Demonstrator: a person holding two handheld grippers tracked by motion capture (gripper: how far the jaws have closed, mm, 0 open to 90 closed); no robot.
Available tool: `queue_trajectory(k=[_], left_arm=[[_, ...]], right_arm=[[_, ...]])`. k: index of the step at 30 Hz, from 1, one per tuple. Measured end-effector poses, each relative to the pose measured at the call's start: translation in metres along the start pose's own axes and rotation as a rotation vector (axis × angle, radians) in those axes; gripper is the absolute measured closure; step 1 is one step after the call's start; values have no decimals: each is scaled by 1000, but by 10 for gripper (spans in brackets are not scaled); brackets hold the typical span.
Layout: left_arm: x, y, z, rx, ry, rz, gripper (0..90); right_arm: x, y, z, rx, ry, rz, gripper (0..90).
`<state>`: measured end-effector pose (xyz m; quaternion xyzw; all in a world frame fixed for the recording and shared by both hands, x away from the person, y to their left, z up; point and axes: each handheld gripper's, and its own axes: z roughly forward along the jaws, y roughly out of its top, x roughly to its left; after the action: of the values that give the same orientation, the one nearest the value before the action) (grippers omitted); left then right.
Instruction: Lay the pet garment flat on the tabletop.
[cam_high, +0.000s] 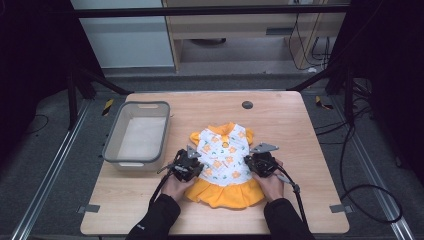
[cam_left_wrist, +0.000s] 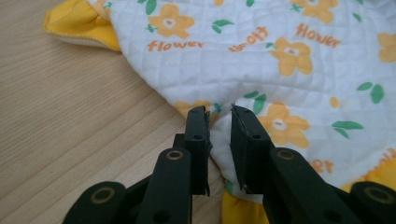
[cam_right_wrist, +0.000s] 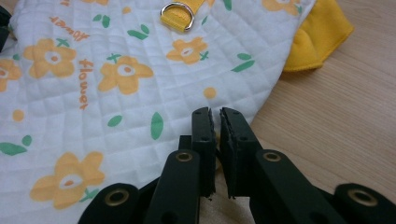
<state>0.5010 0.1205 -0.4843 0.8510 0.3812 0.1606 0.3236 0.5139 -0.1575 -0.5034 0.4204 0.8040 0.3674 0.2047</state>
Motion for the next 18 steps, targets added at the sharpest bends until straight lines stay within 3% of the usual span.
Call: queue_trajectory(k=[6,8,10,15,18], left_arm=[[-5,4,-14,-67,-9,23,754],[-4,14,-13,-91,19,41,749],[0,22,-7,-91,25,27,750],[14,32,13,-62,43,-11,755],[18,30,24,-49,47,-19,756]], right_arm=[[7,6,-19,-60,43,-7,853],[17,6,-33,-80,80,-29,864],[26,2,-42,-91,118,-24,873],[46,-19,-55,-64,186,-46,883],[52,-30,-55,-12,183,-71,883]])
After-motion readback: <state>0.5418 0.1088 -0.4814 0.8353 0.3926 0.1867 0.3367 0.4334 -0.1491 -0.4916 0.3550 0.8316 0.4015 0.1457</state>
